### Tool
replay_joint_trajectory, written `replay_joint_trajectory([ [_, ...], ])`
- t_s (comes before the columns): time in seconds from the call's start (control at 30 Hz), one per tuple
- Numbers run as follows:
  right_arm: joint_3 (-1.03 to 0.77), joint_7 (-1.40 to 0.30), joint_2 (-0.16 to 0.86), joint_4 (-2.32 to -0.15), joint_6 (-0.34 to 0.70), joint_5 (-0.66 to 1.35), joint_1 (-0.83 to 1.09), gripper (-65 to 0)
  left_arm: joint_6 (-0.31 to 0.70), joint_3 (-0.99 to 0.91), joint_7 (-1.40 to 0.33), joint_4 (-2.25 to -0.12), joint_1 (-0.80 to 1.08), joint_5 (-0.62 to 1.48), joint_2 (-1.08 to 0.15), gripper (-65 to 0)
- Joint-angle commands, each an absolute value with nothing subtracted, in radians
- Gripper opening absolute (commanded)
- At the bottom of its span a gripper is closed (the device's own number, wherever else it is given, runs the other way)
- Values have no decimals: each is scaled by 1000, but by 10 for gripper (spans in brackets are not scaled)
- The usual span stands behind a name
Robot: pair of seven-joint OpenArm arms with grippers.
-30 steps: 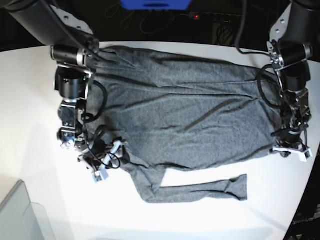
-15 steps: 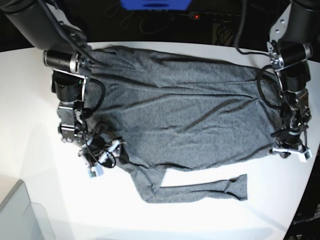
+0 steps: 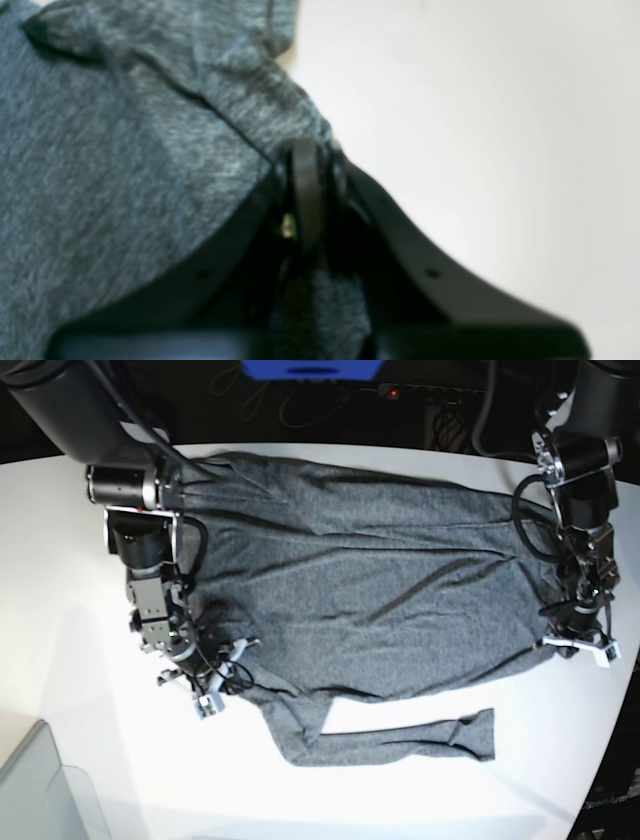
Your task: Layout the t-shirt on the table in an organized manner, then fold the t-shirt properly
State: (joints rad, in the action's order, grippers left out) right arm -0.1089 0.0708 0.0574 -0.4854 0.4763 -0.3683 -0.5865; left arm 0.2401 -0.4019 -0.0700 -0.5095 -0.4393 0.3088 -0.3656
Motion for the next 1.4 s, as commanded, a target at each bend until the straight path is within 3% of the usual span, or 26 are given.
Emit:
replay_joint_trajectory([
  [0.0, -102, 22, 58, -490, 481, -400, -598, -650, 251, -401, -45, -529, -461, 318, -383, -650],
  [0.17, -153, 27, 58, -593, 486, -403, -564, -650, 254, -410, -45, -542, -460, 320, -383, -650],
  [0.7, -188, 16, 4, -1374, 602, -401, -189, -650, 251, -412, -174, -894, -374, 321, -378, -650],
  [1.13, -188, 18, 7, -1676, 685, -306, 97, -650, 252, -510, -177, -1015, -271, 321, -363, -650],
  [1.37, -189, 24, 7, -1762, 687, -298, 202, -650, 255, -588, -308, -1072, -243, 398, -369, -650],
])
